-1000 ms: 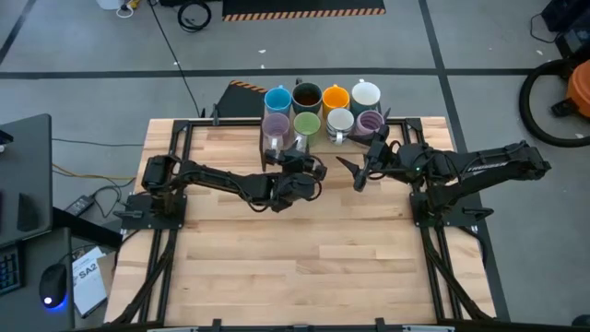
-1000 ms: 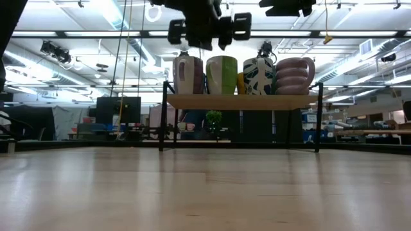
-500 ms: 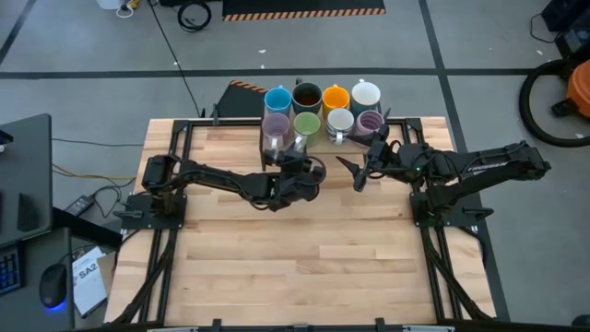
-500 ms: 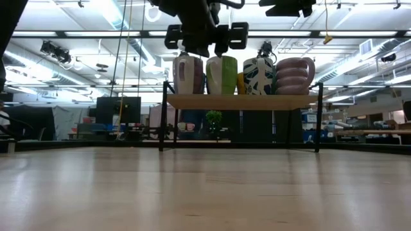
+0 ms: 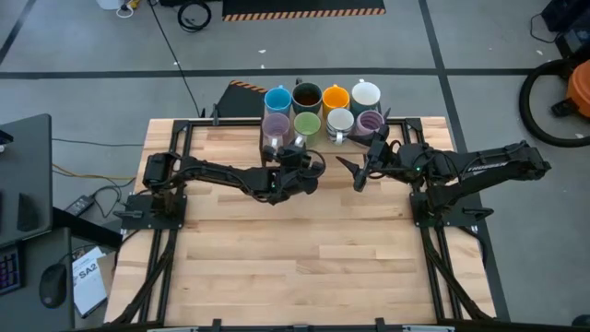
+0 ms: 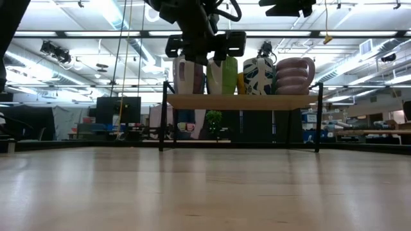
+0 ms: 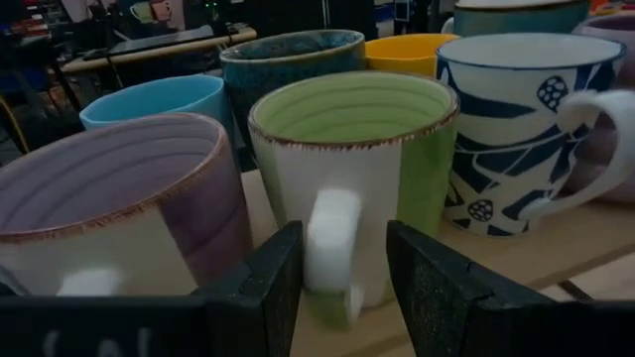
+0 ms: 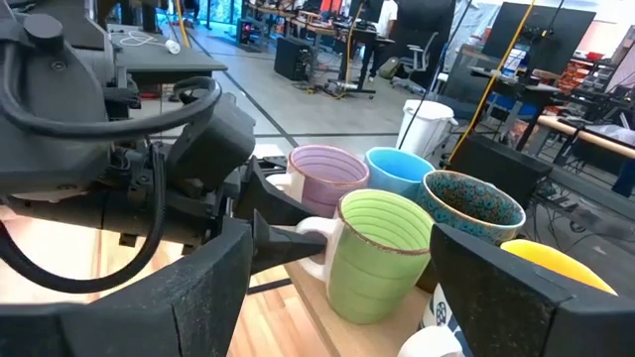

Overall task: Place coffee mugs
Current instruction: Adjust the green mug

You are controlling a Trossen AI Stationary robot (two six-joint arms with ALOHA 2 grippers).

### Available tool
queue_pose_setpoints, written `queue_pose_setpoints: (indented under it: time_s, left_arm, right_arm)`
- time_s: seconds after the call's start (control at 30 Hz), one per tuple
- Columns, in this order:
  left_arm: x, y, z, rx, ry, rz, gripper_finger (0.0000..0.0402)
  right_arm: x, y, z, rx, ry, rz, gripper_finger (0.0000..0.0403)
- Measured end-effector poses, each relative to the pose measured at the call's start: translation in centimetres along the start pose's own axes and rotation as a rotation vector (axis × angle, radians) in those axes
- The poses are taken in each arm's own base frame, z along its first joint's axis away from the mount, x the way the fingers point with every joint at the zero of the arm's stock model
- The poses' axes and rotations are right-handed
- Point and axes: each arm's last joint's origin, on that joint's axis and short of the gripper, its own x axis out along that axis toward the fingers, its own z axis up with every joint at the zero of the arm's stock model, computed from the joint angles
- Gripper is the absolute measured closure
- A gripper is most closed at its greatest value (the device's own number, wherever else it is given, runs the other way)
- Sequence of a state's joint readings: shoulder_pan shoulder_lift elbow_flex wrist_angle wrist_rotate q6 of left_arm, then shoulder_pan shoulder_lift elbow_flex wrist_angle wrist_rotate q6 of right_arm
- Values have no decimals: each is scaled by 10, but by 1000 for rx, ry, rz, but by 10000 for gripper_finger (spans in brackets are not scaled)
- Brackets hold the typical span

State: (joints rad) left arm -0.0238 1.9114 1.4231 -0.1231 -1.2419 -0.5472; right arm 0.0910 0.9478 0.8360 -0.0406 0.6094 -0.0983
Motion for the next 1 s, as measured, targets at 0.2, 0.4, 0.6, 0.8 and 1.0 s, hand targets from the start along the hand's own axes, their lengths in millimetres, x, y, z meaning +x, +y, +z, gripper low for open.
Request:
queue_pose_setpoints:
  time_s: [0.2, 0.4, 0.6, 0.8, 1.0]
  left_arm:
    - [-3, -1, -1, -8, 5, -14, 248]
    - [-9, -4, -2, -14, 19, -52, 248]
    - [-10, -5, -3, -25, 26, -67, 248]
    - [-10, -5, -3, -64, 42, -89, 248]
    - [-10, -7, -2, -79, 50, -110, 248]
  right_arm:
    - [0, 0, 0, -1, 0, 0, 88]
    - [0, 0, 0, -2, 0, 0, 88]
    - [0, 0, 0, 0, -1, 0, 88]
    - [0, 0, 0, 0, -1, 0, 88]
    - [0, 0, 0, 2, -1, 1, 88]
